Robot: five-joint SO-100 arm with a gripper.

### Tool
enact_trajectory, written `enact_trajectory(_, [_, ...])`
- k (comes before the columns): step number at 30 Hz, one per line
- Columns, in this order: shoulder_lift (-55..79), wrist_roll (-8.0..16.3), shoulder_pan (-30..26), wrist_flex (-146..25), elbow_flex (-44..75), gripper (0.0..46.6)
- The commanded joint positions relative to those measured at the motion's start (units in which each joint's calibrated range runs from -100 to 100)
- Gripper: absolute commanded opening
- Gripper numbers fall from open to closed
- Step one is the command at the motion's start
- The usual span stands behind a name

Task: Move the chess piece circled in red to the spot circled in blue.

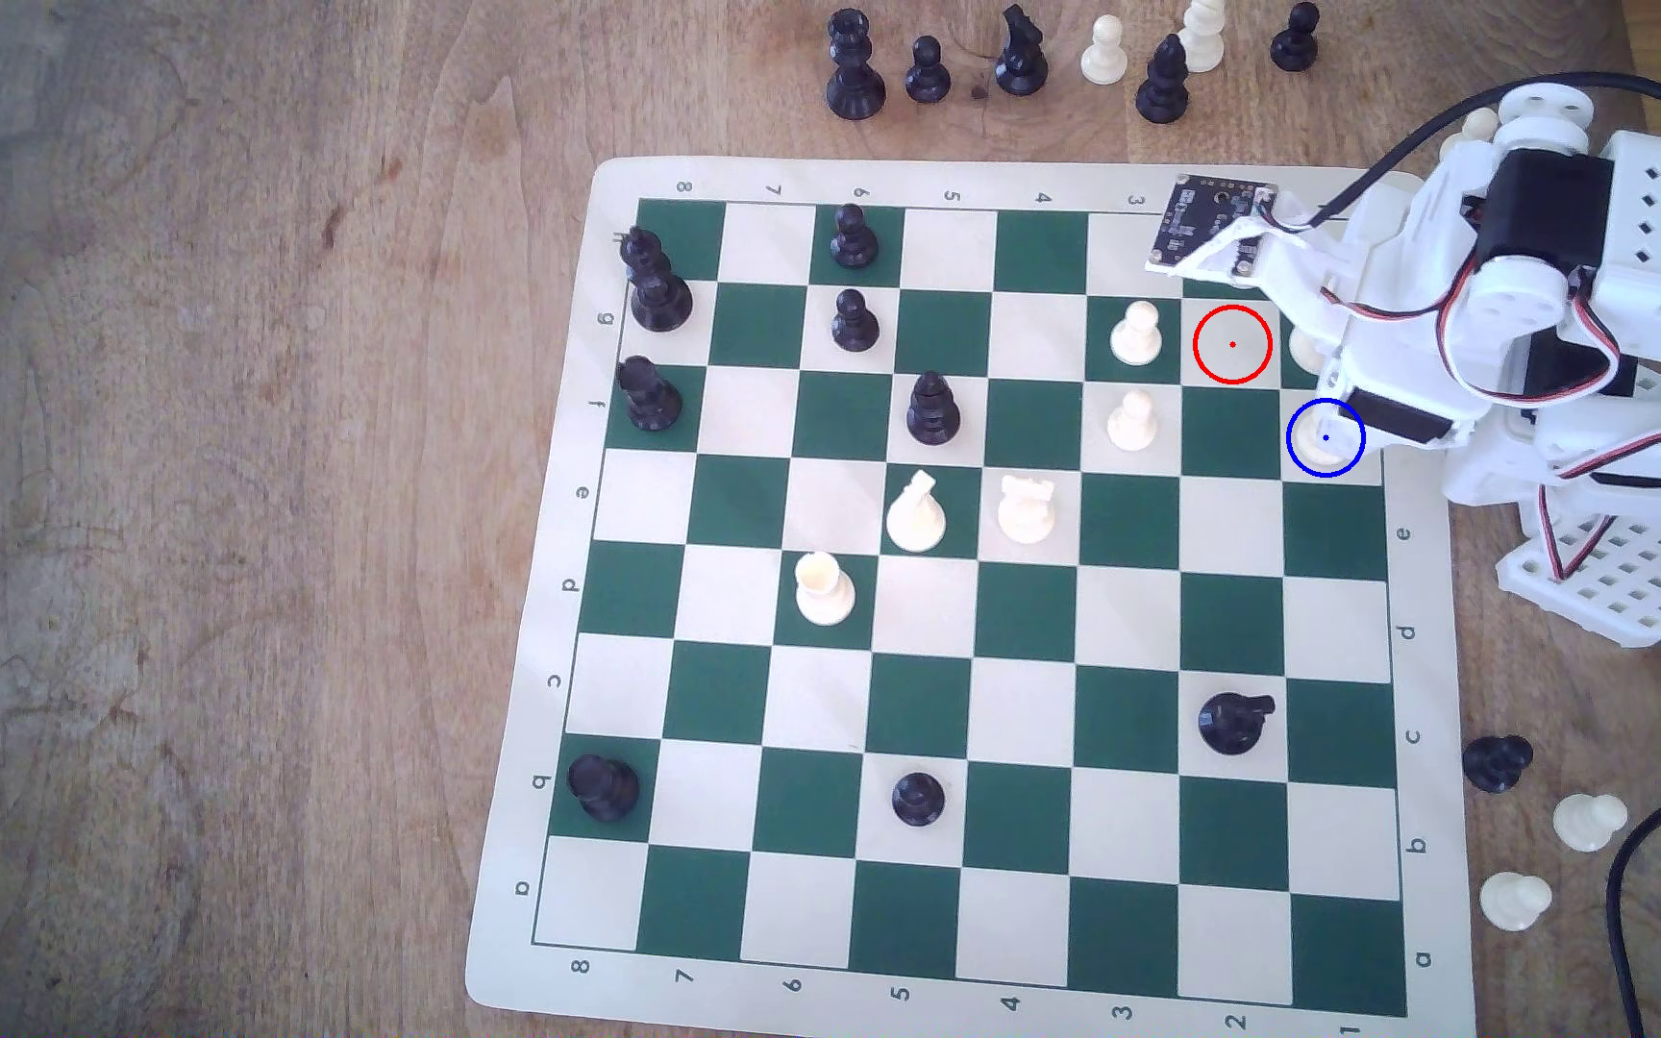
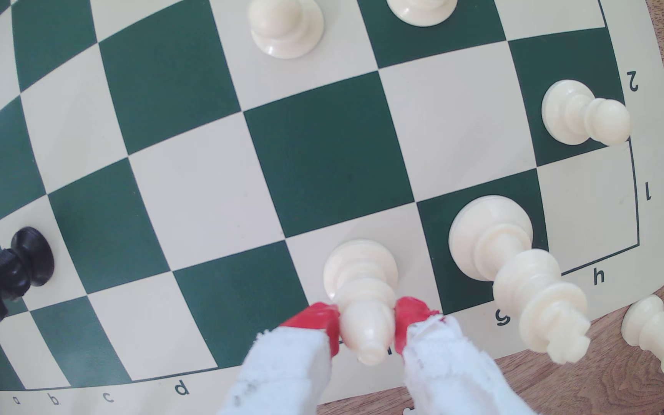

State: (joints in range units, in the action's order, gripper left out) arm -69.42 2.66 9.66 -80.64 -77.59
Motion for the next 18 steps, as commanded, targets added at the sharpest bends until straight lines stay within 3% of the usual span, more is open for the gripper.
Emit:
enact_trajectory(1, [-0.53, -0.15, 0.16, -0.12, 0.71, 0.3])
enact_trajectory(7, [0.57, -0.15, 0.39, -0.03, 0.43, 0.3])
enact_trajectory(8, [0.74, -0.1, 0.47, 0.05, 0.34, 1.7])
enact_trajectory(10, [0.74, 0.15, 0.62, 0.29, 0.34, 10.2])
enact_trajectory(14, [0.06, 0.34, 0.7, 0.87, 0.62, 19.9])
enact_trajectory(18, [0.06, 0.49, 0.86, 0.62, 1.98, 21.3])
